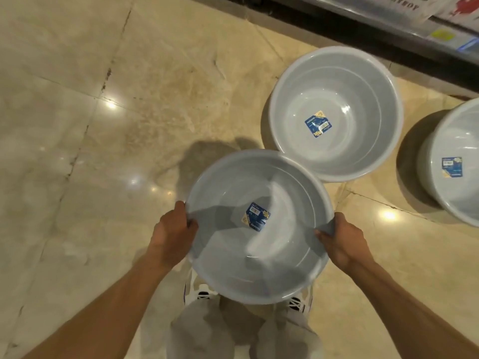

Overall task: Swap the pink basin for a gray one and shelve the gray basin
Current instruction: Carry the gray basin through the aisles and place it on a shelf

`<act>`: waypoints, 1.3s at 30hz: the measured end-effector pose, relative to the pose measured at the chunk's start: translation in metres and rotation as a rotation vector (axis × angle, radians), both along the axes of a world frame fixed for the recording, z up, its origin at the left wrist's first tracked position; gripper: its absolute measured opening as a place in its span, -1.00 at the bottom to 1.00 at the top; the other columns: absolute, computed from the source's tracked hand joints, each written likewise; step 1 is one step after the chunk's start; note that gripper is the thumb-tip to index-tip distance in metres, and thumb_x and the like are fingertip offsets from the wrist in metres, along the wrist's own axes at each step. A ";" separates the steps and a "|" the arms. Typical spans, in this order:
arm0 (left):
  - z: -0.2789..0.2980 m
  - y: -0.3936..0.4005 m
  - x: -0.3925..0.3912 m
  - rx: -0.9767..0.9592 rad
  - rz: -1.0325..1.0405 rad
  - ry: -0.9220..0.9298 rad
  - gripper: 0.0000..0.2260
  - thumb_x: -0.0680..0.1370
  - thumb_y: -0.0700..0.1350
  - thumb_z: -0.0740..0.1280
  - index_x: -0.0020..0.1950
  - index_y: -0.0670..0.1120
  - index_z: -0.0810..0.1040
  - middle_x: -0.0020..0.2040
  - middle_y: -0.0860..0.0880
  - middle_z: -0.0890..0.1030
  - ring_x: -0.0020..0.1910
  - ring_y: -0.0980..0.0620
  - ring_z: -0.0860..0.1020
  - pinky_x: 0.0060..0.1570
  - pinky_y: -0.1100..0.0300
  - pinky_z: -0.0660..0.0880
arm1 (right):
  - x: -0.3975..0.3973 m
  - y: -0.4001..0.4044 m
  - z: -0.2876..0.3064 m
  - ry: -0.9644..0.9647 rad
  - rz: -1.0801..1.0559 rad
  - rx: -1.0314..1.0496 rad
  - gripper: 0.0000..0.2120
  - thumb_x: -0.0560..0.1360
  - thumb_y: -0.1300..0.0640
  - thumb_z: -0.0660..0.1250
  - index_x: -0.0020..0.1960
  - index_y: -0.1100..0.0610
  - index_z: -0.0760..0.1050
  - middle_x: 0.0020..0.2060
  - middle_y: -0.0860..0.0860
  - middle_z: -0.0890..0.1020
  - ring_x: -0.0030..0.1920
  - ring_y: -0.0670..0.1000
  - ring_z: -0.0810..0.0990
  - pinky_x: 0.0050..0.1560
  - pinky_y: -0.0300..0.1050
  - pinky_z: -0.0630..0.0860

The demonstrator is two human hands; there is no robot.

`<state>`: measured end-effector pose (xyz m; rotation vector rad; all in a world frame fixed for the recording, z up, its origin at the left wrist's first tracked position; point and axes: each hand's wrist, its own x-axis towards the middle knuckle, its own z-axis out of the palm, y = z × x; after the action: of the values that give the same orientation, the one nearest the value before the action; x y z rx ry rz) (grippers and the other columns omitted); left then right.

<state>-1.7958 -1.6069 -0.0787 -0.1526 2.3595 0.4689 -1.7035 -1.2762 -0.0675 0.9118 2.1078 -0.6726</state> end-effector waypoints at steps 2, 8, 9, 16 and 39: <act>-0.008 0.001 0.005 -0.036 0.009 -0.017 -0.87 0.59 -0.17 0.26 0.07 -0.21 0.41 -0.14 -0.15 0.56 -0.16 -0.27 0.57 -0.22 0.01 0.47 | 0.001 0.000 -0.005 -0.014 -0.009 -0.013 -0.73 0.53 0.07 0.35 0.13 0.18 0.37 0.01 0.20 0.57 -0.09 0.21 0.50 -0.15 0.00 0.43; -0.036 0.002 0.012 -0.168 0.033 -0.083 -0.84 0.59 -0.16 0.21 0.14 -0.17 0.44 -0.12 -0.12 0.52 -0.21 -0.16 0.49 -0.23 0.05 0.38 | 0.001 0.001 -0.023 -0.063 0.012 -0.033 -0.72 0.54 0.01 0.33 0.13 0.15 0.39 -0.03 0.13 0.59 -0.12 0.18 0.53 -0.17 0.00 0.47; -0.040 0.001 0.013 -0.176 0.037 -0.085 -0.85 0.59 -0.15 0.20 0.13 -0.15 0.43 -0.13 -0.11 0.53 -0.22 -0.16 0.49 -0.24 0.06 0.38 | 0.000 0.002 -0.026 -0.085 0.025 -0.041 -0.71 0.54 -0.01 0.32 0.12 0.14 0.38 -0.04 0.13 0.59 -0.11 0.19 0.55 -0.16 0.02 0.51; -0.048 -0.001 0.008 -0.103 0.164 -0.197 -0.86 0.58 -0.11 0.27 0.04 -0.14 0.36 -0.21 -0.10 0.52 -0.30 -0.10 0.52 -0.38 0.11 0.41 | -0.002 0.006 -0.033 -0.138 0.068 -0.053 -0.66 0.55 -0.09 0.29 0.12 0.14 0.33 -0.01 0.15 0.59 -0.09 0.24 0.59 -0.03 0.18 0.58; 0.153 0.149 -0.122 0.245 0.262 0.021 -0.84 0.53 -0.07 0.43 -0.06 -0.07 0.46 -0.19 -0.16 0.65 -0.24 -0.19 0.66 -0.21 -0.11 0.67 | -0.094 0.170 0.154 0.251 -0.078 -0.029 -0.76 0.48 -0.01 0.41 -0.17 -0.01 0.34 -0.34 -0.06 0.55 -0.33 -0.09 0.51 -0.40 -0.24 0.31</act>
<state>-1.9173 -1.4575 0.0743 -0.3456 2.2891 0.8844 -1.7971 -1.1064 0.0862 0.9387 2.2837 -0.8956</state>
